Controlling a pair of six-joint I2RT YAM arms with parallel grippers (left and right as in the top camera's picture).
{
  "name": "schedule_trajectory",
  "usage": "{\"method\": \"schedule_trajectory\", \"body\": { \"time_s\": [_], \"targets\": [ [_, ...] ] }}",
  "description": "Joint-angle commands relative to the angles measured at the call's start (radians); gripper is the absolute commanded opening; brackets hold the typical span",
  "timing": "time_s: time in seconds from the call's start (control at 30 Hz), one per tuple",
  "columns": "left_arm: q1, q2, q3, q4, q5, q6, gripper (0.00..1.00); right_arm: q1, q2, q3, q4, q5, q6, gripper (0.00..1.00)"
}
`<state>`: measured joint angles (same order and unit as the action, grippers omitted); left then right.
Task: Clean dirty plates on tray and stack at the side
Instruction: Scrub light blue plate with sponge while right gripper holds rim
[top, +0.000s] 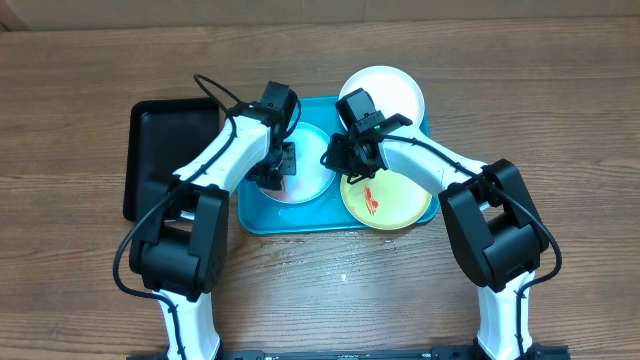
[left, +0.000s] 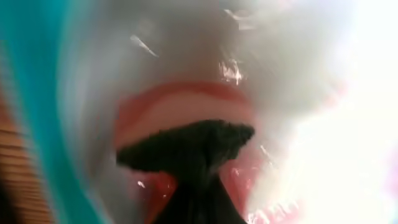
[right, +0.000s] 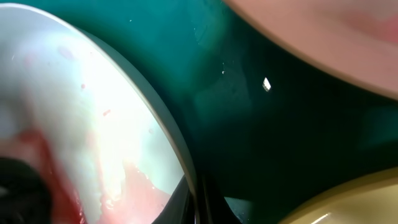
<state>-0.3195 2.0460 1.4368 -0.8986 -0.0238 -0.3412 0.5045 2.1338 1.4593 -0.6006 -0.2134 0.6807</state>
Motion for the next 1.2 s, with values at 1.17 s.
{"method": "schedule_trajectory", "body": {
  "time_s": [1.17],
  "targets": [
    [0.010, 0.009, -0.012, 0.047, 0.323, 0.153, 0.04, 0.029, 0.023, -0.018, -0.042, 0.010, 0.018, 0.04]
  ]
}}
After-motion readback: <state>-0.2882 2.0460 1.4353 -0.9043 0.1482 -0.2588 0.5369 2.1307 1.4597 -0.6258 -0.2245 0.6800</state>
